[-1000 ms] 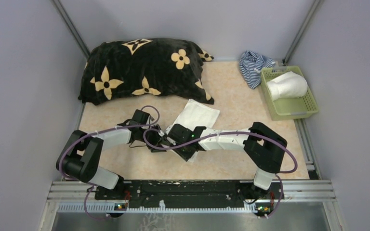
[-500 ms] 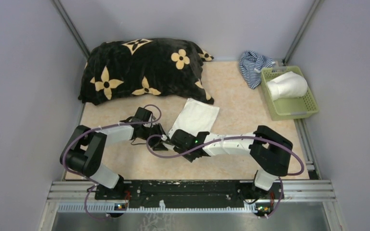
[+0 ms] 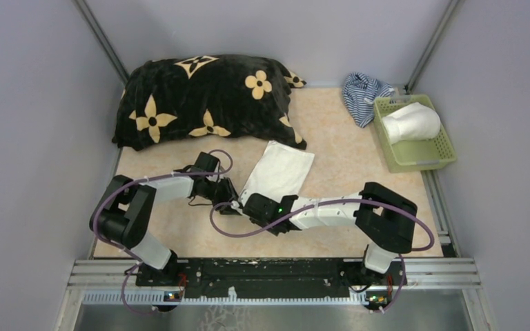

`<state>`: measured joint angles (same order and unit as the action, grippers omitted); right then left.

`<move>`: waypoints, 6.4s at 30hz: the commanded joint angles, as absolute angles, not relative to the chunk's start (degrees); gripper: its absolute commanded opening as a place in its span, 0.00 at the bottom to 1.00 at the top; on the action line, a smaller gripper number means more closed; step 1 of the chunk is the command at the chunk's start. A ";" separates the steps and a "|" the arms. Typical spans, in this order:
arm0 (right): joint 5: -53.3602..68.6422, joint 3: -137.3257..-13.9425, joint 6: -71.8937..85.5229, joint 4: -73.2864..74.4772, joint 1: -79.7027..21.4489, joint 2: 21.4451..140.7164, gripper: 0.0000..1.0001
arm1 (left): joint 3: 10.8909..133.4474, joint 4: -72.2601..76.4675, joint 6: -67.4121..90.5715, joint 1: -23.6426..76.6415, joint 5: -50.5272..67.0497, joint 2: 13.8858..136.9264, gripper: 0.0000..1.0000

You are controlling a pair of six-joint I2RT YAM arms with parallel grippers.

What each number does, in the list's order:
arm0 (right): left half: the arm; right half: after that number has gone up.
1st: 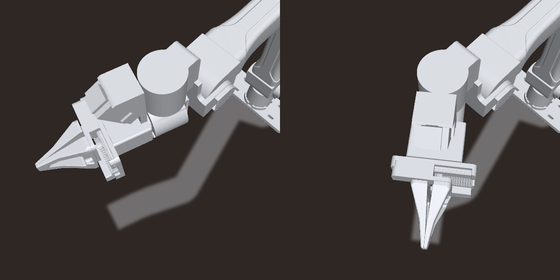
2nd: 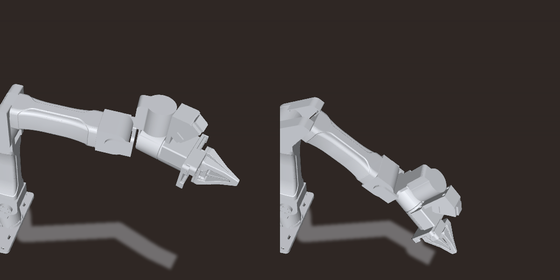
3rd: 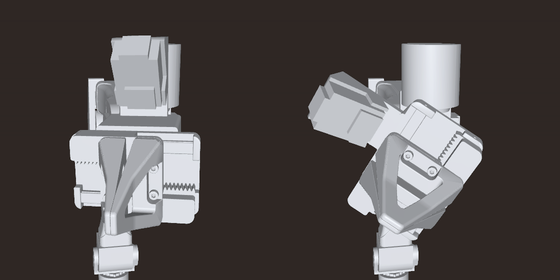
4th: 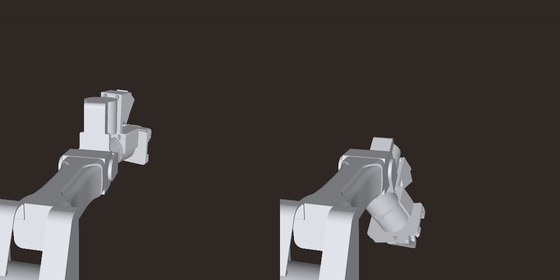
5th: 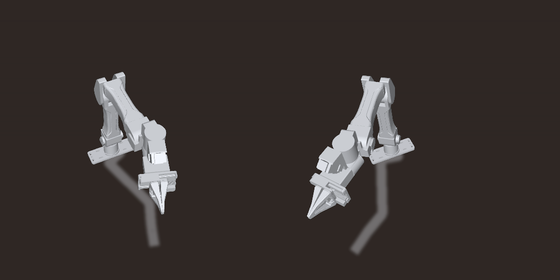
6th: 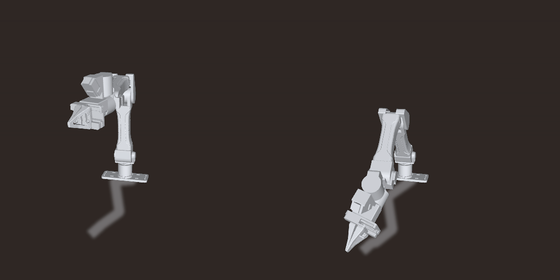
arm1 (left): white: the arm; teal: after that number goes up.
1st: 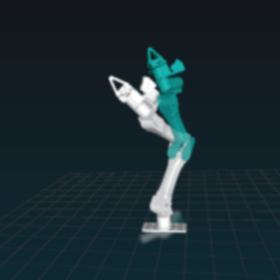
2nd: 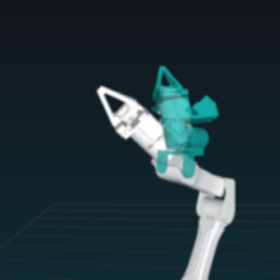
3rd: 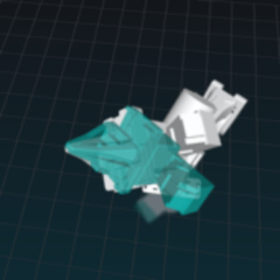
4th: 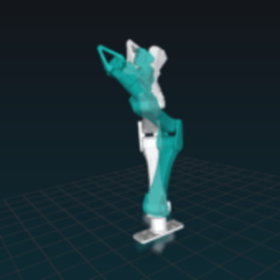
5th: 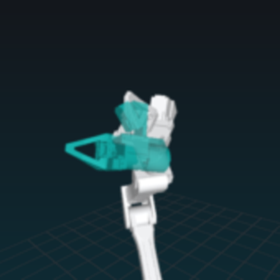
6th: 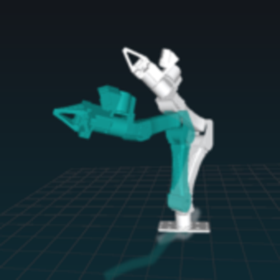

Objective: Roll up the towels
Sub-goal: Roll the towel at the center of the board.

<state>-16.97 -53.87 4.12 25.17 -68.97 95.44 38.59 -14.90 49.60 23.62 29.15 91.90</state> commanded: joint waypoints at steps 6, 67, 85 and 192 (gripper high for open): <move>-18.79 -53.21 3.81 29.06 -73.21 104.45 0.35 | 36.53 -18.29 44.01 23.14 11.35 98.59 0.44; 52.75 -38.41 27.95 -4.41 -36.60 103.35 0.00 | 29.01 -10.44 57.02 20.55 26.34 65.87 0.79; 51.85 -38.58 29.01 -4.22 -36.39 102.66 0.00 | 35.79 -14.27 55.55 24.55 15.08 82.00 0.18; -25.37 -55.88 6.50 30.19 -70.96 104.01 0.39 | 34.17 -11.78 52.48 26.64 16.01 93.37 0.60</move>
<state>-21.47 -57.87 6.57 27.88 -71.11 98.80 36.18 -6.50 56.90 26.52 26.39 88.73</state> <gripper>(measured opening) 0.380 0.594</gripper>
